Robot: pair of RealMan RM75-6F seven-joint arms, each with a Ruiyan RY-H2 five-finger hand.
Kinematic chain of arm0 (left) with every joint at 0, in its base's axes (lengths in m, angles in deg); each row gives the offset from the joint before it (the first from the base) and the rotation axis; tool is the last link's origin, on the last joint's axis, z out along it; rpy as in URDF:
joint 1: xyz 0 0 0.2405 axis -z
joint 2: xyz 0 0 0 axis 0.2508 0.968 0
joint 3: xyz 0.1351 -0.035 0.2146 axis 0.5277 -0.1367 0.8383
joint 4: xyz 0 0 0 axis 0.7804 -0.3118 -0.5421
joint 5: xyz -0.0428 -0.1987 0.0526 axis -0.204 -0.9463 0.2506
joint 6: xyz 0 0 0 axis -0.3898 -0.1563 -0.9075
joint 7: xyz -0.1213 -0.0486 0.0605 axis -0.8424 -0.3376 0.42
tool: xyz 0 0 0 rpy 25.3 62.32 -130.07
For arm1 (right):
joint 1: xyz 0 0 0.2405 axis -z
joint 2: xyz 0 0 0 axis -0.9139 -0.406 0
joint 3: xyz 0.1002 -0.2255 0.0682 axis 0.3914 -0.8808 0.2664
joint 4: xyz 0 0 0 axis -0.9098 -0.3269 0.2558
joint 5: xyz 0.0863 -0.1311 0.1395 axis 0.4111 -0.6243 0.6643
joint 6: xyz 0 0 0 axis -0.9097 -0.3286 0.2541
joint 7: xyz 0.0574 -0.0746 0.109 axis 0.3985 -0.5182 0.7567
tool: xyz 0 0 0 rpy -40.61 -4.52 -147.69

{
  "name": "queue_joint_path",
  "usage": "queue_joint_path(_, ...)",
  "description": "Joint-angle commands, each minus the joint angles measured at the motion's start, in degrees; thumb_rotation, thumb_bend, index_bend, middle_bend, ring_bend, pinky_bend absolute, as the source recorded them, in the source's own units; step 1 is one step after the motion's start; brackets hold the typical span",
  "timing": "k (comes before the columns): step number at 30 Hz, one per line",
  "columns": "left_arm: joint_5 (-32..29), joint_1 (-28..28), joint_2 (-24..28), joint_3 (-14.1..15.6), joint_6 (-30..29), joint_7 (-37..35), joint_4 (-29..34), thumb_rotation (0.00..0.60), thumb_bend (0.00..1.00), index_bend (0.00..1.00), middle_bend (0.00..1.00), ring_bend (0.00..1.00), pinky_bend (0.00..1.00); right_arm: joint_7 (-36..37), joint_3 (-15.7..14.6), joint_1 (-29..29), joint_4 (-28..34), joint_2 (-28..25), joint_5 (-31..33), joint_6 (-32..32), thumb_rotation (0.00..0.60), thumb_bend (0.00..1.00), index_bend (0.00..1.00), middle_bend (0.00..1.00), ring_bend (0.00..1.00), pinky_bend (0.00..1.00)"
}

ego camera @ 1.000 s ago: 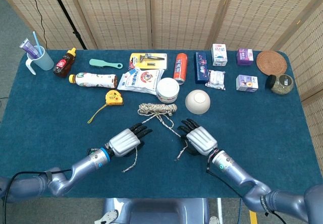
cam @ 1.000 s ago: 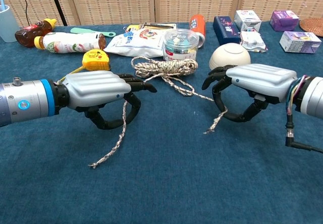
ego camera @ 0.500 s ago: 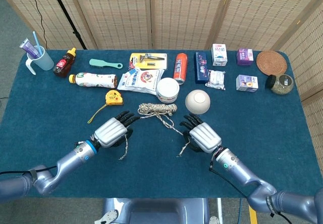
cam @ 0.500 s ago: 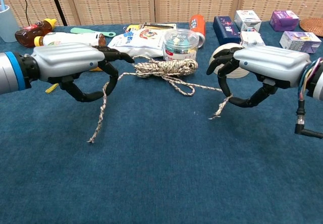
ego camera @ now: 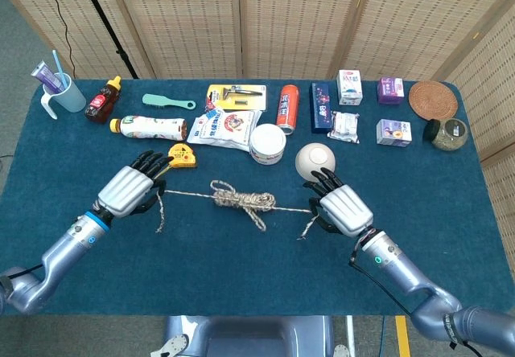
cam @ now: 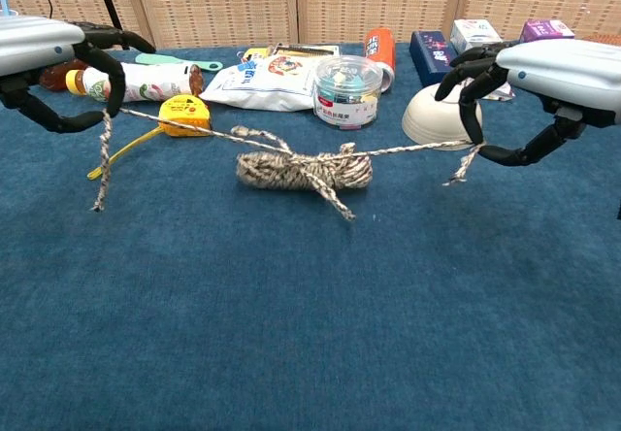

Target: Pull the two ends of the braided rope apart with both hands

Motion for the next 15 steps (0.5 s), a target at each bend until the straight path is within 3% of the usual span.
queue_joint_path(1,-0.72,-1.18,1.05,0.11,-0.72,-1.05,-1.06,0.6,0.45,0.64,0.09,0.0,0.0,0.03,-0.04,0.62,0.2,-0.97,0.27,-0.55,0.6,0.46,0.65,0.21,0.01,0.0)
queue_joint_path(15,-3.24,-3.94,3.43,-1.17,-1.33,-4.35,-5.61,0.6,0.45,0.64,0.09,0.0,0.0,0.86,0.28,2.42,-1.01,-4.0,1.81,-1.33,0.6,0.47,0.65,0.22,0.01,0.0)
